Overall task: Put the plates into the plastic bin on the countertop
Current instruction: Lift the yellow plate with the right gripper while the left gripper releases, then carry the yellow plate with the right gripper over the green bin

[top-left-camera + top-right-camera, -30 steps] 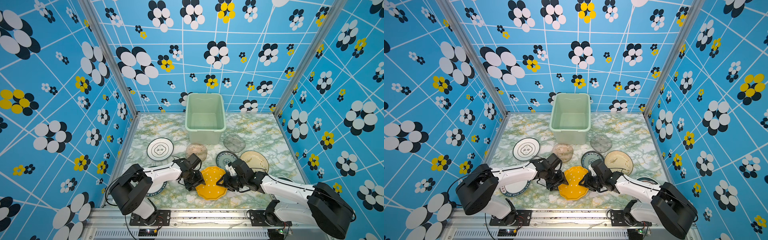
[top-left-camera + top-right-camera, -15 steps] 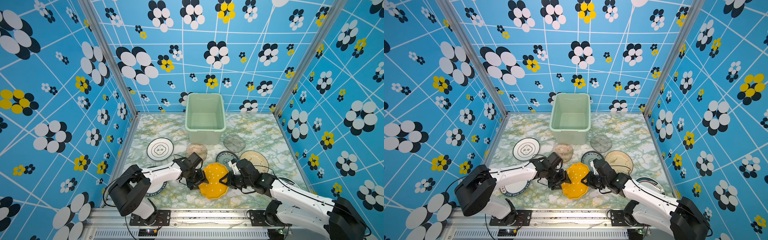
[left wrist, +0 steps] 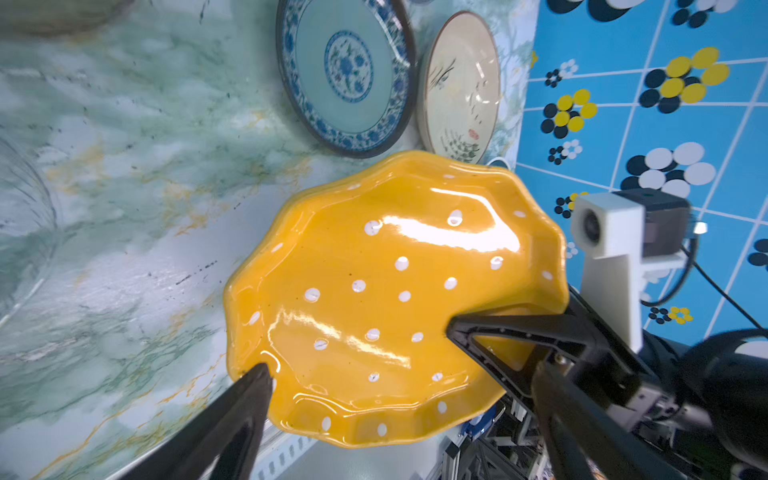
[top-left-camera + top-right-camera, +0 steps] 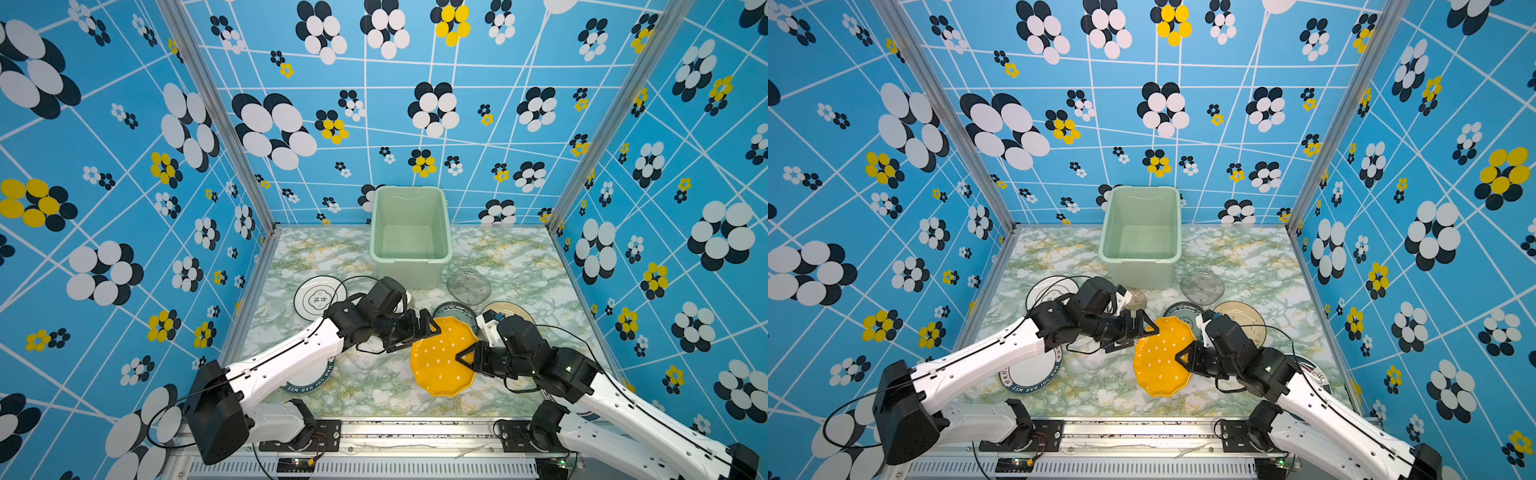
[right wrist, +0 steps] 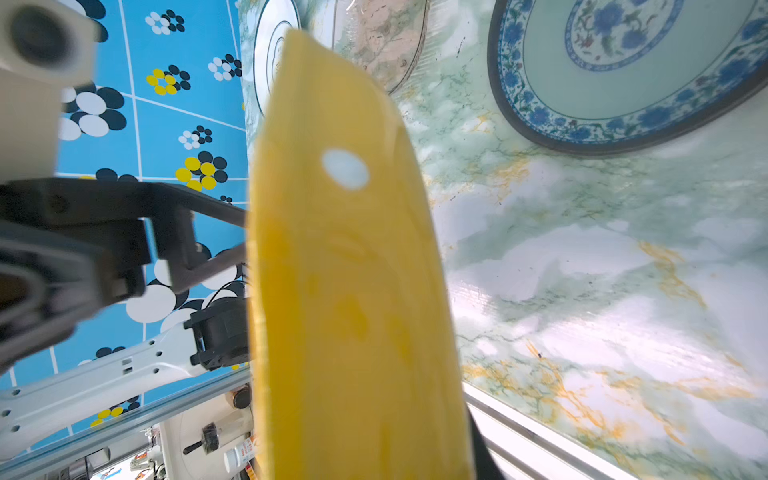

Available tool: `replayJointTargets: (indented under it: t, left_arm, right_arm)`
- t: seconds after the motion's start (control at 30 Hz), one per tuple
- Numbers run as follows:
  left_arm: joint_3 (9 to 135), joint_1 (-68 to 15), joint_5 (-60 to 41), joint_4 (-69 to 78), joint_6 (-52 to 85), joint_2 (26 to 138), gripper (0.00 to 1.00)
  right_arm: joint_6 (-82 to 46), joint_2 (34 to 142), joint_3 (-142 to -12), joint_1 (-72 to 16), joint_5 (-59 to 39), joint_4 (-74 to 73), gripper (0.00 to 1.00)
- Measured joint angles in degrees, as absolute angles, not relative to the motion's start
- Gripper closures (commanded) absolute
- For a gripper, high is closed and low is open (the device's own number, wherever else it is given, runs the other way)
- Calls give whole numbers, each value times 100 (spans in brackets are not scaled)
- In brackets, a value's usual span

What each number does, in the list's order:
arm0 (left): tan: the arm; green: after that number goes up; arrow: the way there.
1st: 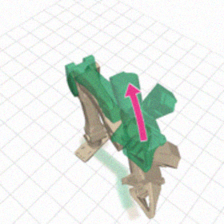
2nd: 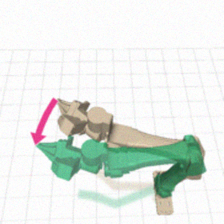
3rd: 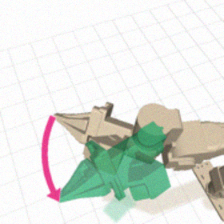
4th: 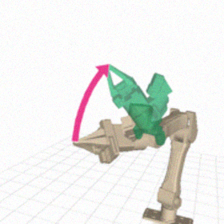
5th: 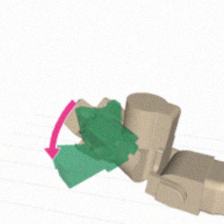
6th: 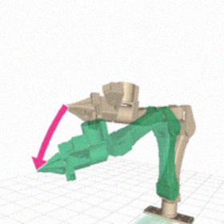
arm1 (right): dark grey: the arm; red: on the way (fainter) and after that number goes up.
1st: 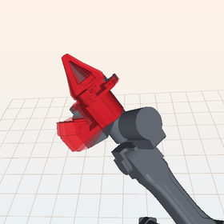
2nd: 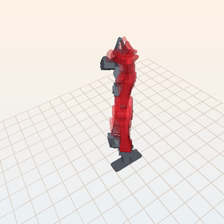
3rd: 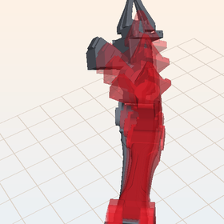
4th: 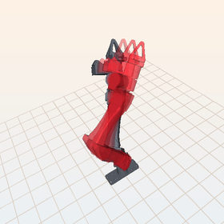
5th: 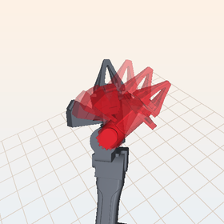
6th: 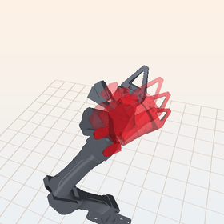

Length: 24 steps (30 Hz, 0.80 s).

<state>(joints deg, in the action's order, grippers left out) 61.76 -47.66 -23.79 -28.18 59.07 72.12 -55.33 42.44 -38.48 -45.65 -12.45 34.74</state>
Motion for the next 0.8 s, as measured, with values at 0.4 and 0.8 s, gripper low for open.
replayJointTargets:
  t: [0.4,0.8]
  left_arm:
    - [6713,-4370,-897,-2906,4825,5441,1]
    - [6519,-3253,97,-2510,3352,5076,1]
  right_arm:
    - [-6010,4510,-5118,-4565,-513,3771,91]
    - [-6969,6471,-7347,-4510,464,3358,91]
